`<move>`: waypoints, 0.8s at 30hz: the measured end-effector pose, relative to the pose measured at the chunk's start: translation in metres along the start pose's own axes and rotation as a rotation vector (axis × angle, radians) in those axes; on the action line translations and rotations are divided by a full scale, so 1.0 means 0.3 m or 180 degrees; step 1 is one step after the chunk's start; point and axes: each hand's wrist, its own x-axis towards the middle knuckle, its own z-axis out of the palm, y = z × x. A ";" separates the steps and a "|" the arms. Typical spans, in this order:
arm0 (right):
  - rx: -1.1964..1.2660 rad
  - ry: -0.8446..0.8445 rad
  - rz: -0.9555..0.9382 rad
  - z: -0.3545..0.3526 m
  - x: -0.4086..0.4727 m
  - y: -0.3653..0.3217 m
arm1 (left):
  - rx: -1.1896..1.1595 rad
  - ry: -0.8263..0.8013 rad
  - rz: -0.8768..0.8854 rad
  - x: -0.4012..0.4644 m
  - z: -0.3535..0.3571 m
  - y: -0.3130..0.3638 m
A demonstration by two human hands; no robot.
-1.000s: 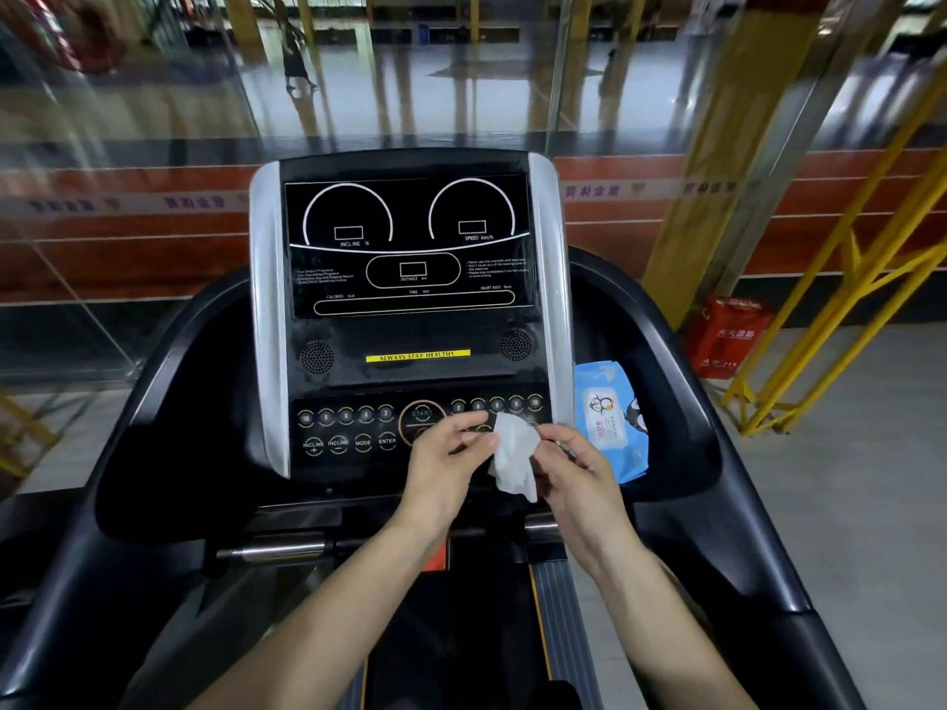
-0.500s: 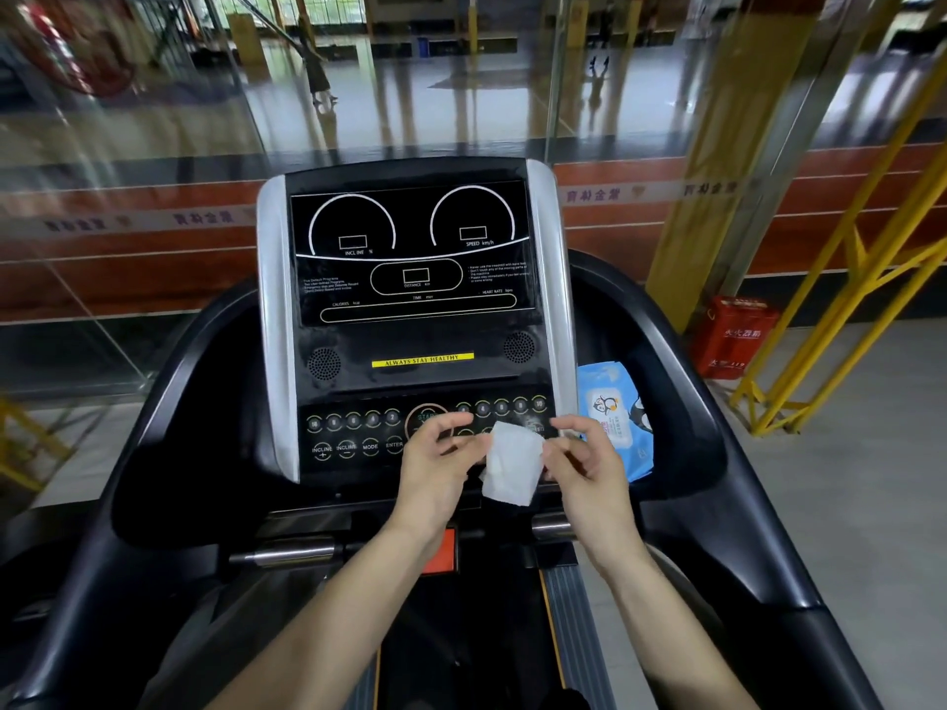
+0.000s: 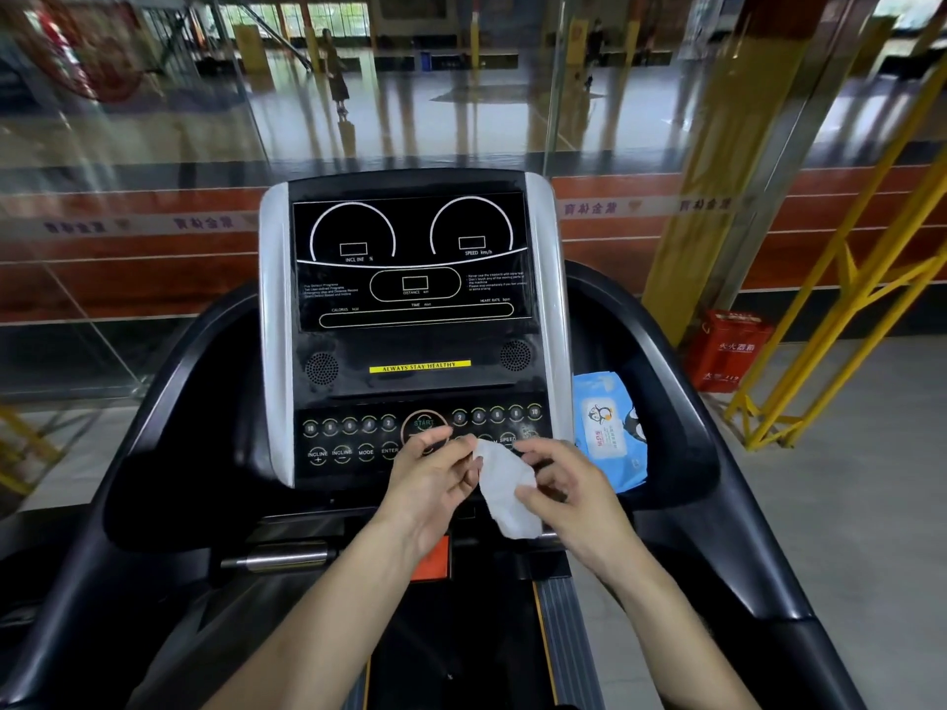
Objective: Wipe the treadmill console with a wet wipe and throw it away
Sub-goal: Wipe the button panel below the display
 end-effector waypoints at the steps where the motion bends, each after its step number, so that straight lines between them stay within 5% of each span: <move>1: -0.0074 -0.0009 -0.0028 0.006 -0.002 -0.002 | -0.0030 0.0017 -0.0022 0.000 0.002 0.001; 10: 0.0639 0.0618 0.0380 0.028 -0.002 -0.016 | 0.0467 -0.0280 0.0346 -0.029 0.020 -0.002; 15: 0.1001 0.0879 0.0578 0.015 0.011 -0.026 | 0.1503 -0.0483 0.0645 -0.042 0.027 -0.035; 24: 0.1323 0.1033 0.0967 0.033 0.006 -0.021 | 0.1290 -0.0679 0.0434 -0.050 0.025 -0.057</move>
